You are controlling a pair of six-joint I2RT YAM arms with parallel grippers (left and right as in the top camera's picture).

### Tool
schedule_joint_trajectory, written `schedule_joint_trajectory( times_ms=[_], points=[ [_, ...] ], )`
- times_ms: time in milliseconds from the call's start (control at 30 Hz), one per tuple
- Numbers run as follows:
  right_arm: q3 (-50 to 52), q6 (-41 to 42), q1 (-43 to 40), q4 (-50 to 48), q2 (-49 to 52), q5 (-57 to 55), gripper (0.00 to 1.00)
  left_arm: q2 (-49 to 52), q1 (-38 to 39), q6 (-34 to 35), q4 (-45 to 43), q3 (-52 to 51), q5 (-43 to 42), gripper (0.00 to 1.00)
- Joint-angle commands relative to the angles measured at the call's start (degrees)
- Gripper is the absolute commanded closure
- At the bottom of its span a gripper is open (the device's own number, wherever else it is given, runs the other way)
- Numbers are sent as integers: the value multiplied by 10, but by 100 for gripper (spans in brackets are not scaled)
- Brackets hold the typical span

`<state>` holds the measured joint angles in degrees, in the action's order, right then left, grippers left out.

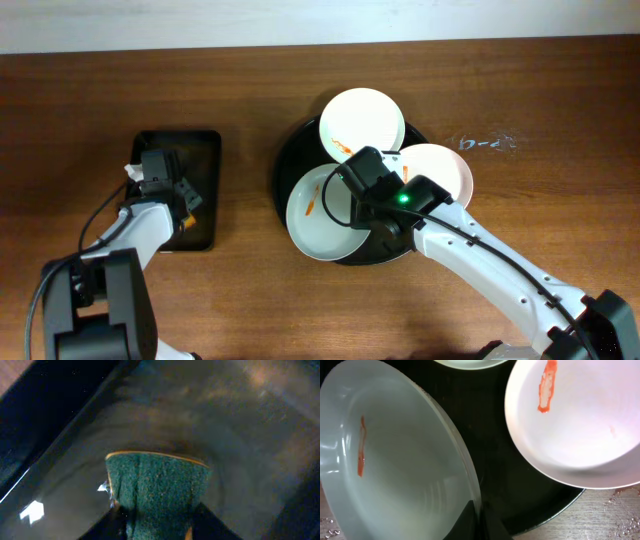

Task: Clean dirty plates on tray and stack at the side
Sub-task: 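Lower the left gripper into the black tray and grasp the sponge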

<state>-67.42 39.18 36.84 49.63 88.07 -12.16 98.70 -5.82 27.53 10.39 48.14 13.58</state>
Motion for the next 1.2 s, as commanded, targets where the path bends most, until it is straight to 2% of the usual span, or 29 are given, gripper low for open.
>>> schedule_joint_trajectory(
  times_ms=[0,100,167,267,533,567,633,867,933,1000,1100,1167],
  points=[
    [-10,2,3,-7,2,-5,94,4,-2,-92,-43,7,-71,68],
    [-10,2,3,-13,2,-11,94,4,-2,-127,-46,17,-105,68],
    [-10,2,3,-12,2,-21,95,5,-2,-129,-32,17,-104,79],
    [-10,0,3,-12,4,-21,95,7,-2,-145,-21,17,-104,89],
    [20,0,3,-35,8,-22,95,7,-2,-150,-20,17,-104,89],
    [29,0,3,-42,10,-29,96,7,-2,-150,-20,17,-105,91],
    [50,0,3,-56,18,-63,96,7,-2,-151,-19,17,-109,100],
    [53,-15,3,-74,51,-80,96,7,-2,-151,-16,17,-111,100],
    [53,-39,3,-82,57,-80,96,7,-2,-182,-15,20,-132,100],
    [53,-63,3,-92,57,-80,96,7,-2,-213,14,40,-171,100],
    [53,-90,3,-94,57,-80,96,7,-2,-217,82,81,-203,100],
    [53,-103,3,-95,57,-80,96,7,-2,-221,93,92,-204,100]
  ],
)
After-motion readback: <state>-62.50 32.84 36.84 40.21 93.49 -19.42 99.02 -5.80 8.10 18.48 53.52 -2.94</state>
